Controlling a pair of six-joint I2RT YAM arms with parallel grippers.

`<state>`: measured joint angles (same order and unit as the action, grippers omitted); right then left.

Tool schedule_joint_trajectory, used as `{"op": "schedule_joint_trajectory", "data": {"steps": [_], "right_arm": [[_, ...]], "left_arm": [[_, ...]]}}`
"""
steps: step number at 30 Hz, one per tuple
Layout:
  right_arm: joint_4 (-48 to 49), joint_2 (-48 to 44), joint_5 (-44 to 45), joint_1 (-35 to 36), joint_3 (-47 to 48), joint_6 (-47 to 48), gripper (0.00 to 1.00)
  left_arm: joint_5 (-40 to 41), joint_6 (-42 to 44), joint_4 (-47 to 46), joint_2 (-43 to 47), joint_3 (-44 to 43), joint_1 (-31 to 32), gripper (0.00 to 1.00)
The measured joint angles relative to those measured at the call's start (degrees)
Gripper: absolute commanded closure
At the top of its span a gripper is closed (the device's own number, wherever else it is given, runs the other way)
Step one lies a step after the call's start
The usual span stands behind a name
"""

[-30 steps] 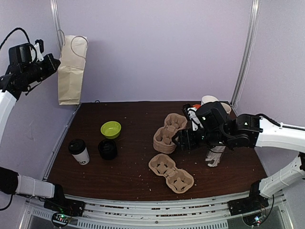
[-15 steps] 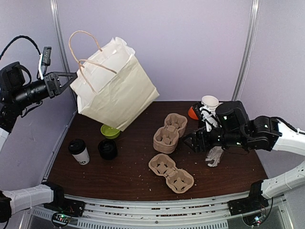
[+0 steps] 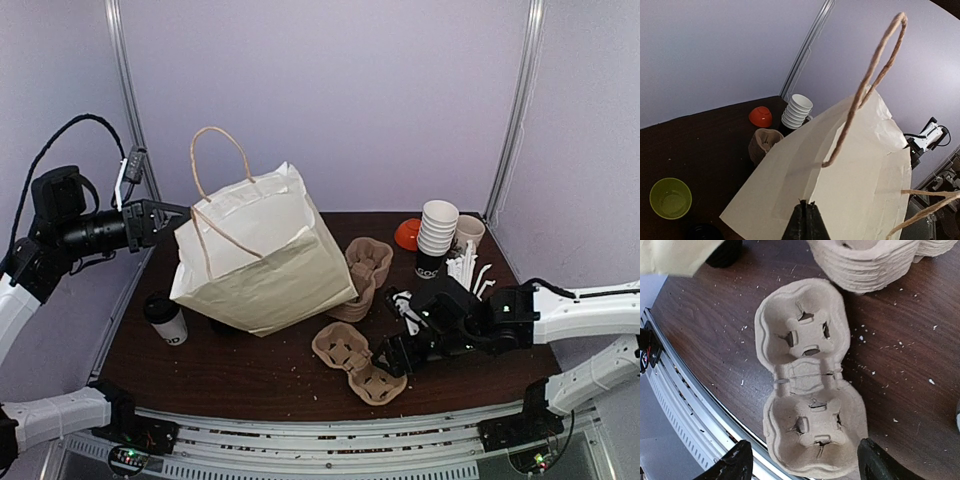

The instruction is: Pack the takeout coffee

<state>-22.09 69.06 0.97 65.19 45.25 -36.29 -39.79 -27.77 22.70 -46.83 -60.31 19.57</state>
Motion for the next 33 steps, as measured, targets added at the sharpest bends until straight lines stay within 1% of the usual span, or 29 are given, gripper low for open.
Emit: {"op": "schedule_joint_trajectory", "data": {"steps": [4,9,15,21,27,33], "right_arm": [[0.7,4.6,-0.5,1.6,1.6,-1.7,0.26],[1.6,9.7,-0.7,1.6,3.7,-6.9,0.24],[4.3,12.1,-2.6,1.0,3.7,-14.1,0.22],[8.2,15.8,-4.8,-1.1,3.8,-19.1,0.21],[9.0,19.6,-5.4,-2.8,4.3,-20.9,0.21],[8.0,23.8,-6.2,-4.0,5.9,-19.1,0.21]], "left_arm": [[0.4,0.2,-0.2,1.2,0.0,0.0,1.0],[2.3,1.7,1.2,2.8,-1.1,0.0,1.0],[4.0,2.5,2.0,4.9,-0.9,0.0,1.0],[4.2,3.1,2.2,6.7,0.4,0.0,1.0],[4.1,3.8,2.3,7.4,1.0,0.0,1.0],[3.9,4.3,2.3,8.1,3.0,0.0,1.0]]}}
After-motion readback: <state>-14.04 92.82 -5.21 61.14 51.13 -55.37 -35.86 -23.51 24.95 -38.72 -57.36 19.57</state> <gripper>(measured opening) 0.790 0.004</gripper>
